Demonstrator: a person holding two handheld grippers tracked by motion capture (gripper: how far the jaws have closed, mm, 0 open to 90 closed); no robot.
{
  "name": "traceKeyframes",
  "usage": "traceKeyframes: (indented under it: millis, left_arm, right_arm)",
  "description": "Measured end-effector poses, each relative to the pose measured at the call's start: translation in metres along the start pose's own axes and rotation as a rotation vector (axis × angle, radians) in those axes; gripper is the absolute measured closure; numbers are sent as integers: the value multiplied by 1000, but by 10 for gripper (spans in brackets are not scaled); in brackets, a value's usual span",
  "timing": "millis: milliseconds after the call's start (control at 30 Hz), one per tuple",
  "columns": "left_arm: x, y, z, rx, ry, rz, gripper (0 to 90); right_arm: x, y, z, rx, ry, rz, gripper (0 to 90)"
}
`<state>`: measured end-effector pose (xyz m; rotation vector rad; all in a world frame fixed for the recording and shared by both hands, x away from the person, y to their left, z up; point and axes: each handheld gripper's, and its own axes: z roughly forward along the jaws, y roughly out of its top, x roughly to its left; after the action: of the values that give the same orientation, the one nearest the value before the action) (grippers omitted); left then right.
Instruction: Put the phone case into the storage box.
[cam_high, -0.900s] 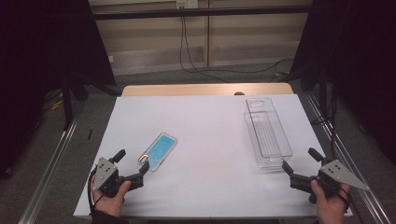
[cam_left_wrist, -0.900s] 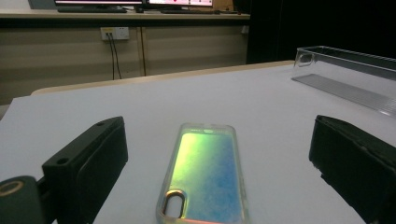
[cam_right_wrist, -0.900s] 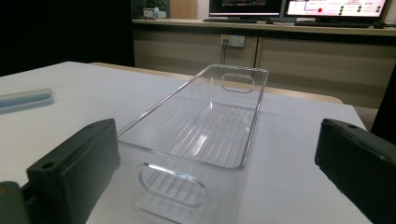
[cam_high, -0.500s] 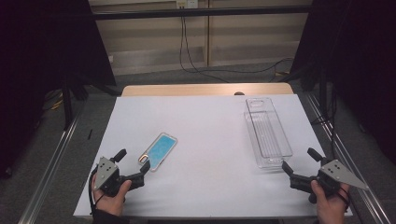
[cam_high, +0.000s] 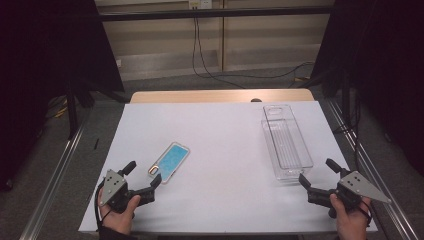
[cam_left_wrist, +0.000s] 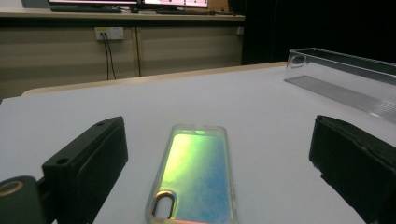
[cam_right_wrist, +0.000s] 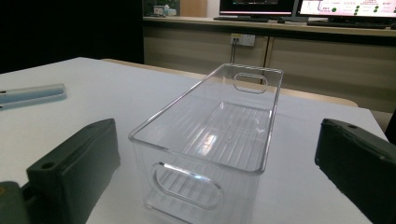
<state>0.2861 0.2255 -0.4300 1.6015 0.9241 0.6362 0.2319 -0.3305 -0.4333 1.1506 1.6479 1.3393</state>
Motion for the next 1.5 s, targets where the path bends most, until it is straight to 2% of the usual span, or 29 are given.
traceKeyframes:
  millis: [133, 167, 333, 367, 467, 500, 600, 667, 767, 867, 900, 1000, 1133, 1167, 1233, 1367, 1500]
  left_arm:
    - [-2, 0, 3, 15, -28, -5, 45]
    - [-3, 0, 4, 7, -31, -12, 45]
    - [-5, 2, 6, 9, -38, 4, 46]
    - [-6, 2, 8, 5, -45, -6, 46]
    - [-6, 3, 10, 27, -61, -14, 55]
    - [-5, 4, 11, 42, -78, -12, 56]
    - [-5, 4, 14, 45, -90, -18, 56]
    - [-5, 6, 17, 57, -98, -8, 55]
    - [-7, 10, 25, 68, -131, 7, 55]
    - [-9, 12, 27, 58, -146, 18, 54]
    - [-10, 13, 28, 62, -146, 36, 53]
    - [-12, 14, 32, 58, -168, 21, 36]
    - [-13, 15, 35, 60, -156, 22, 36]
    - [-13, 15, 37, 62, -151, 43, 36]
    - [-13, 15, 37, 67, -151, 44, 36]
    - [-13, 16, 43, 58, -161, 28, 36]
    - [-14, 19, 49, 48, -168, 37, 41]
  right_arm:
    - [0, 0, 0, 0, 2, 3, 0]
    - [0, 0, 0, -1, 2, 4, 0]
    - [0, 0, 0, -3, 3, 5, 0]
    - [0, 0, 0, -3, 3, 5, 0]
    - [0, 0, 0, -3, 3, 6, 0]
    - [0, 0, 0, -3, 3, 5, 0]
    - [0, 0, 0, -4, 3, 7, 0]
    - [0, 0, 0, -4, 3, 6, 0]
    - [0, 0, 0, -7, 6, 8, 0]
    - [0, 0, 0, -6, 6, 8, 0]
    - [0, 0, 0, -5, 6, 6, 0]
    - [0, 0, 0, -5, 6, 4, 0]
    - [0, 0, 0, -5, 5, 6, 0]
    - [0, 0, 0, -5, 5, 4, 0]
    - [0, 0, 0, -5, 5, 3, 0]
    - [0, 0, 0, -2, 6, 3, 0]
    - [0, 0, 0, -5, 6, 5, 0]
